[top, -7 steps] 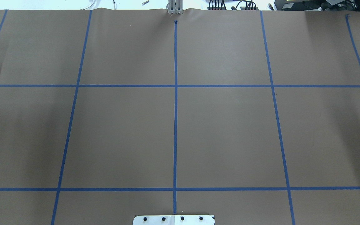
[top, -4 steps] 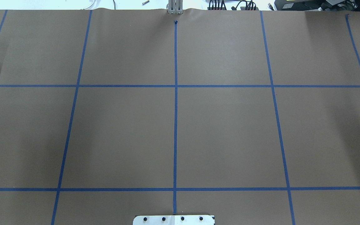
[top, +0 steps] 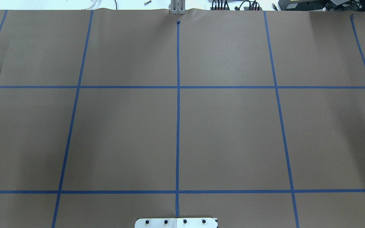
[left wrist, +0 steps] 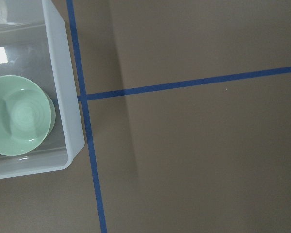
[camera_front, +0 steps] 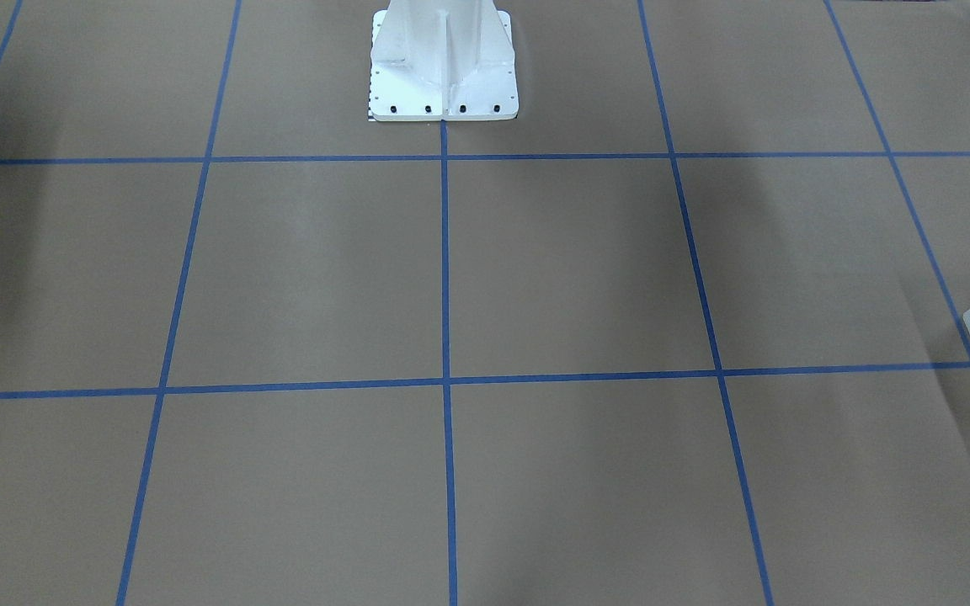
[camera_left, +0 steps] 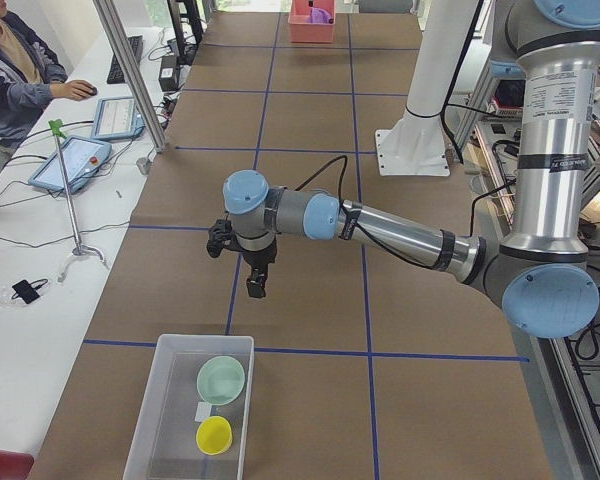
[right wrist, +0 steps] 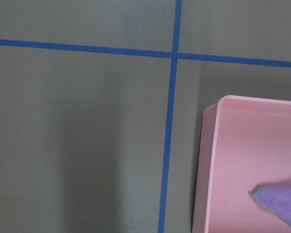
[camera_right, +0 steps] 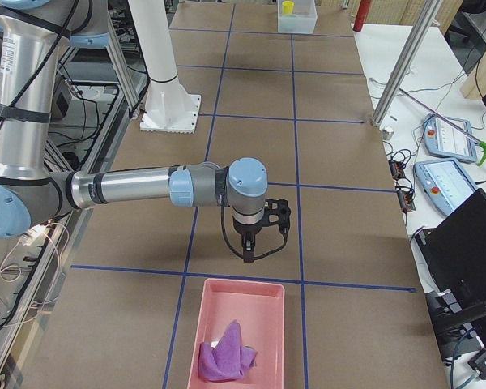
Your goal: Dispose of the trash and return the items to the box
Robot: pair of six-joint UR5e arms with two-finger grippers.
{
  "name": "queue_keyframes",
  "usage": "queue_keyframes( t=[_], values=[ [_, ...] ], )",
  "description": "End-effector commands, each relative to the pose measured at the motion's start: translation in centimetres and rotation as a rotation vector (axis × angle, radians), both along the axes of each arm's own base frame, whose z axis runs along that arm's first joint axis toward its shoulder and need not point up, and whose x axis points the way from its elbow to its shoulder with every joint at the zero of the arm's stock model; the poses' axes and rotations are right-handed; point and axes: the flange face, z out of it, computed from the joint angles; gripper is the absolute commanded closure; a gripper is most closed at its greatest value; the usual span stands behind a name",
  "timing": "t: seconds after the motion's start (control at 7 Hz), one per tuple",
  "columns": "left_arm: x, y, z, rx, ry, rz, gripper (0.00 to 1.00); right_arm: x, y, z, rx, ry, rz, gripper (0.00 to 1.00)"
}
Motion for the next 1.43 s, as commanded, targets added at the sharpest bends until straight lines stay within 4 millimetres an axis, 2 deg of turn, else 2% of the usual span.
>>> queue_keyframes(
  t=[0.0, 0.14, 0.57, 0.71, 0.86, 1.0, 1.29],
  values=[
    [-0.1, 0.9, 3.4, -0.06, 0.0, 0.003, 0.02, -0.8, -0.3, -0.3, -0.002, -0.005, -0.007, 0.0],
    [-0.2, 0.8, 4.3, -0.079, -0.001, 0.002, 0.02, -2.0, -0.5, -0.4, -0.015, -0.009, -0.018, 0.0],
    [-0.2, 0.2, 3.9, -0.065, -0.006, 0.005, 0.02, -2.1, -0.5, -0.3, -0.014, -0.008, -0.024, 0.0],
    [-0.2, 0.3, 3.1, -0.049, -0.001, 0.005, 0.02, -2.1, -0.2, -0.1, -0.022, -0.008, -0.024, 0.0],
    [-0.4, 0.2, 3.2, -0.047, -0.002, 0.002, 0.02, -2.2, 0.1, -0.8, -0.013, -0.024, -0.025, 0.0],
    [-0.5, -0.3, 1.1, 0.007, 0.004, -0.004, 0.02, -3.4, -1.0, 0.3, -0.028, -0.015, -0.051, 0.0],
    [-0.7, -0.2, 1.1, 0.006, 0.001, -0.012, 0.02, -3.5, -1.7, -0.6, -0.006, -0.02, -0.054, 0.0]
  ],
)
